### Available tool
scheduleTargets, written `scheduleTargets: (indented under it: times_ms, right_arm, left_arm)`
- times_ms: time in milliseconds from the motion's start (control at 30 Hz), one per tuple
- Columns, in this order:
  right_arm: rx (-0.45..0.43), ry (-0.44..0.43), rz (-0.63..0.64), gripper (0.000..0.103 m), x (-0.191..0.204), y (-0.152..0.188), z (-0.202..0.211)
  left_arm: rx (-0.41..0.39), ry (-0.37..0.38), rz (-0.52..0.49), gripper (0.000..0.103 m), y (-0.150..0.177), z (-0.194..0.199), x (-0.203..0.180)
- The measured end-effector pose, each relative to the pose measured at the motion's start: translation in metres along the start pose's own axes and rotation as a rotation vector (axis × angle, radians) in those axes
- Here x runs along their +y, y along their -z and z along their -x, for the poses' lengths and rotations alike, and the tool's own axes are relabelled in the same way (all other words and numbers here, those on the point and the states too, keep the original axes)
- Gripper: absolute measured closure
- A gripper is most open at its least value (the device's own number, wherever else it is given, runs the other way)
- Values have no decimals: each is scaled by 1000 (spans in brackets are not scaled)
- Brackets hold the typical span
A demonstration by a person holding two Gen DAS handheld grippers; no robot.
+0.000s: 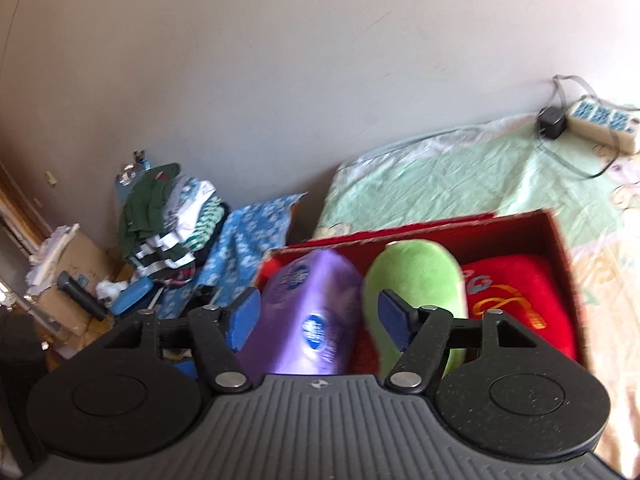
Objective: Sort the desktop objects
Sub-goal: 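Lower the tissue pack into the red box beside the plush and open the right gripper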
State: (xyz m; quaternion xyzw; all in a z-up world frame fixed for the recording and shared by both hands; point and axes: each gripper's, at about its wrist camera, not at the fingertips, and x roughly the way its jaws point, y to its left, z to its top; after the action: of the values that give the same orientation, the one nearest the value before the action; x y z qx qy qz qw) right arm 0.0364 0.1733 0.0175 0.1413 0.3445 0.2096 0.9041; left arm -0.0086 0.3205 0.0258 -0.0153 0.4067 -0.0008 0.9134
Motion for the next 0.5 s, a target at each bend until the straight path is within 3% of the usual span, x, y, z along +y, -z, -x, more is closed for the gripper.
scheduleTargets:
  times_ms: [200, 500]
  right_arm:
    - [-47, 151, 24, 28, -16, 6, 17]
    - [-15, 189, -22, 28, -43, 21, 27]
  left_arm:
    - [18, -5, 15, 1, 0, -4, -4]
    - [-17, -105, 6, 1, 3, 4, -24]
